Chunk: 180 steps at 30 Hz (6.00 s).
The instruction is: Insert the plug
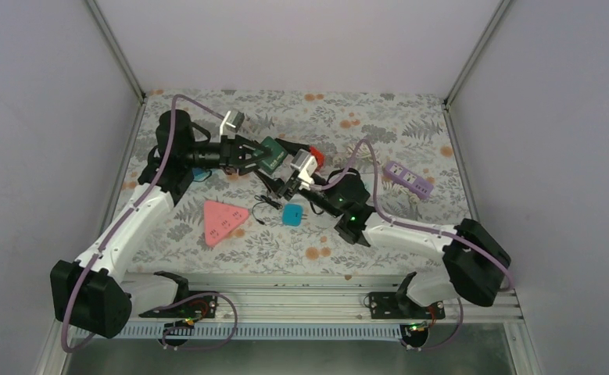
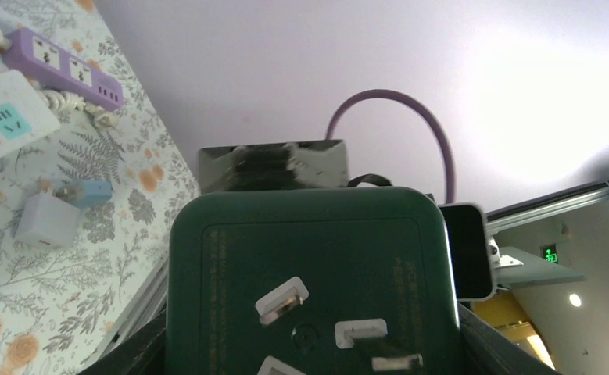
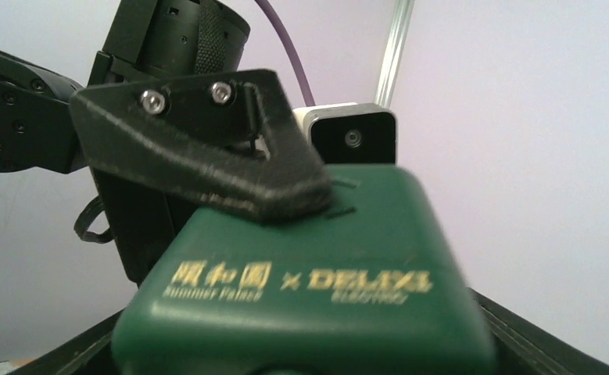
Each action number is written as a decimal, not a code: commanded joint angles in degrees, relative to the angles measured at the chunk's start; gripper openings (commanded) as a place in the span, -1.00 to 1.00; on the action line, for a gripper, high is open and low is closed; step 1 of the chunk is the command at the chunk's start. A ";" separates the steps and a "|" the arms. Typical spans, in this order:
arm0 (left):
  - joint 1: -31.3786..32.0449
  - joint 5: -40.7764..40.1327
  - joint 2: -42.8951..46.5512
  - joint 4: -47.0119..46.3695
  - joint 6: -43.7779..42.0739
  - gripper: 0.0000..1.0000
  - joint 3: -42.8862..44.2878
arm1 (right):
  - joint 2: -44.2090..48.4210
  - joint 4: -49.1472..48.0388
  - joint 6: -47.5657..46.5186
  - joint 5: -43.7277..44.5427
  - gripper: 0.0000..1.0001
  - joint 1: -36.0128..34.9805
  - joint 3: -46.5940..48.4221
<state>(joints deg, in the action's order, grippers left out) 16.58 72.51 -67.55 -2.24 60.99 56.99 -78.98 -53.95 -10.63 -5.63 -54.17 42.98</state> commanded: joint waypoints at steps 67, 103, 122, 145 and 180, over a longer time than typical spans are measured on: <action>-7.59 -83.78 26.45 30.36 -43.24 1.00 3.08 | -34.50 85.82 28.31 -10.91 -0.10 -5.72 49.43; -7.61 -81.95 25.70 31.34 -43.59 1.00 3.64 | -43.24 94.70 26.07 0.04 -0.13 -5.62 57.88; -7.61 -81.75 24.74 31.16 -43.50 1.00 3.81 | -47.47 100.08 27.80 2.46 -0.13 -6.06 59.91; -7.59 -78.30 22.91 31.47 -41.09 1.00 3.70 | -45.99 107.09 17.99 5.56 -0.20 -4.98 61.24; -7.59 -85.69 23.33 31.62 -41.30 1.00 4.38 | -61.90 117.72 22.25 10.87 -0.23 -6.95 67.57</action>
<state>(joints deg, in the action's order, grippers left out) 9.15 -10.87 -44.60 29.65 19.94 60.42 -131.35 57.93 10.48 2.09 -61.06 114.85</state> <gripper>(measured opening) 0.999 0.615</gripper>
